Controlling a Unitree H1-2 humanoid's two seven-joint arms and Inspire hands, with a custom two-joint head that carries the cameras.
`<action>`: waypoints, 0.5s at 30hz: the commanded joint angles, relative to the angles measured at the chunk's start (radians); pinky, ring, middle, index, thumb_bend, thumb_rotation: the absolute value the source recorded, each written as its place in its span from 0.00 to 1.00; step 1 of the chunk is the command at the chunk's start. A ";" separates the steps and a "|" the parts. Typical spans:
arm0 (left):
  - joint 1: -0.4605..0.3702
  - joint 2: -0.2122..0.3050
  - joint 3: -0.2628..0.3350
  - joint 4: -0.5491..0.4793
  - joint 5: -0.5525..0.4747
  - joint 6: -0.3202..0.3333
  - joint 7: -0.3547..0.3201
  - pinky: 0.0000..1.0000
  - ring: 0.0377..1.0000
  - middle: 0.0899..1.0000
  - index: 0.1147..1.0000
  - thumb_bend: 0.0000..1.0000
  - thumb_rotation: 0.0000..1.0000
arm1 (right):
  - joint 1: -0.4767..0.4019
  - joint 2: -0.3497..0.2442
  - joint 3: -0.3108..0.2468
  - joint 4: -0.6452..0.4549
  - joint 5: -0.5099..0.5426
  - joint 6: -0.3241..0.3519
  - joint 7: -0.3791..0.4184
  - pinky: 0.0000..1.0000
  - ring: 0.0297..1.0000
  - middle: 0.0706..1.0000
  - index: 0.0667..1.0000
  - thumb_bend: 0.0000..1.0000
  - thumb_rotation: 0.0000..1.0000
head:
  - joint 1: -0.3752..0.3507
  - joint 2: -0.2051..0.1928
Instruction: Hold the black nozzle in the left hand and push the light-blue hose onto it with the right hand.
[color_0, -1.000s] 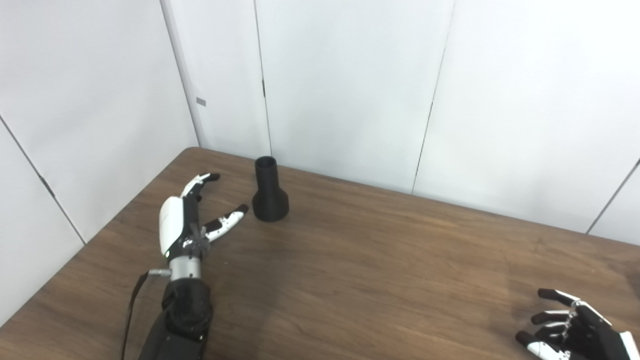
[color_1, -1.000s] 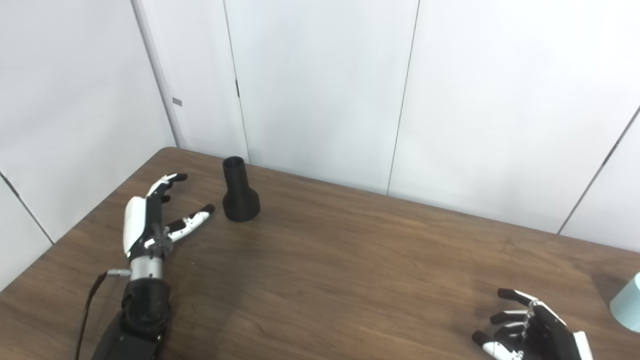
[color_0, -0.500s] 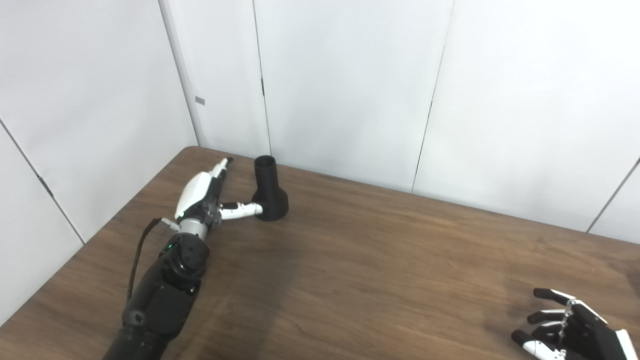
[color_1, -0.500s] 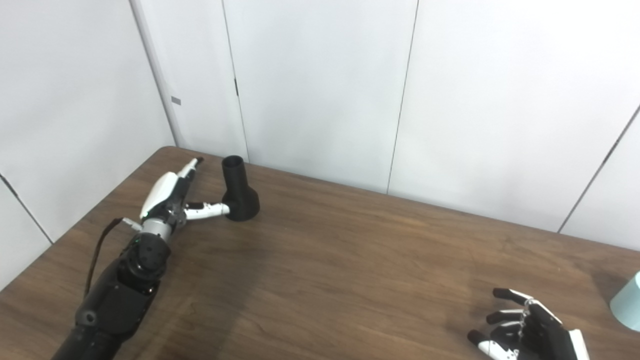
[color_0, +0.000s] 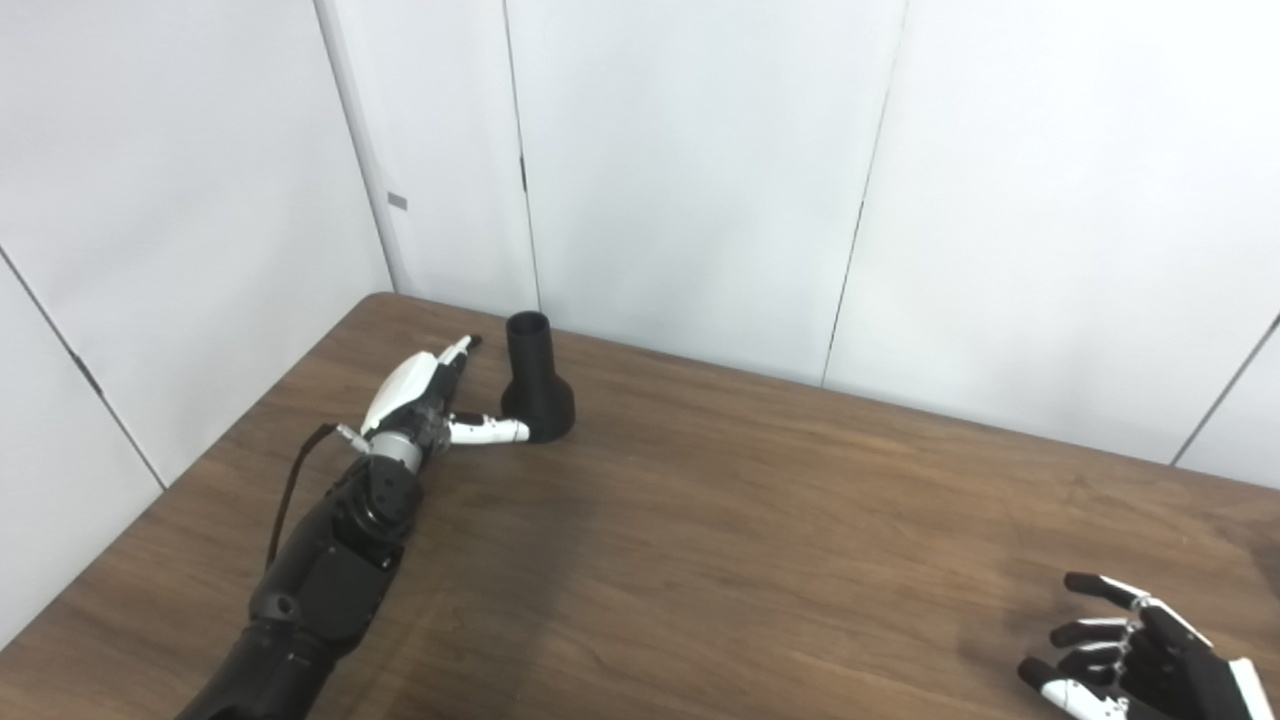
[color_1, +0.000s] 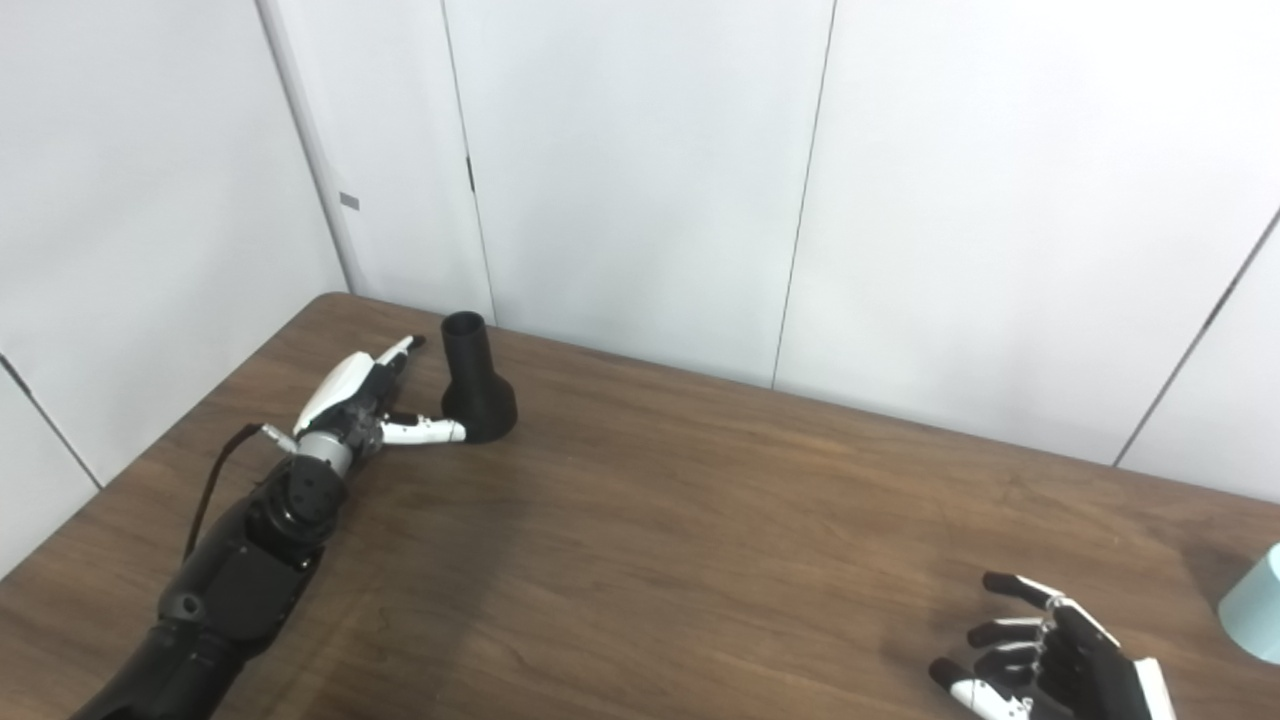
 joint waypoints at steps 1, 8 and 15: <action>-0.046 0.025 -0.004 0.004 -0.004 -0.016 0.006 0.96 1.00 0.99 0.96 1.00 0.40 | -0.017 0.000 0.002 -0.053 -0.007 -0.006 -0.004 0.32 0.39 0.45 0.67 0.54 0.00 | 0.000 0.001; -0.058 0.012 -0.036 0.028 0.008 -0.019 0.012 0.95 1.00 0.99 0.96 1.00 0.43 | -0.011 0.004 0.001 -0.070 -0.009 0.010 -0.005 0.35 0.41 0.45 0.68 0.54 0.00 | -0.005 0.008; -0.064 -0.001 -0.060 0.038 0.009 -0.023 0.021 0.92 1.00 0.97 0.94 1.00 0.41 | -0.008 0.005 0.000 -0.083 -0.016 0.020 -0.005 0.36 0.41 0.45 0.67 0.54 0.00 | -0.012 0.014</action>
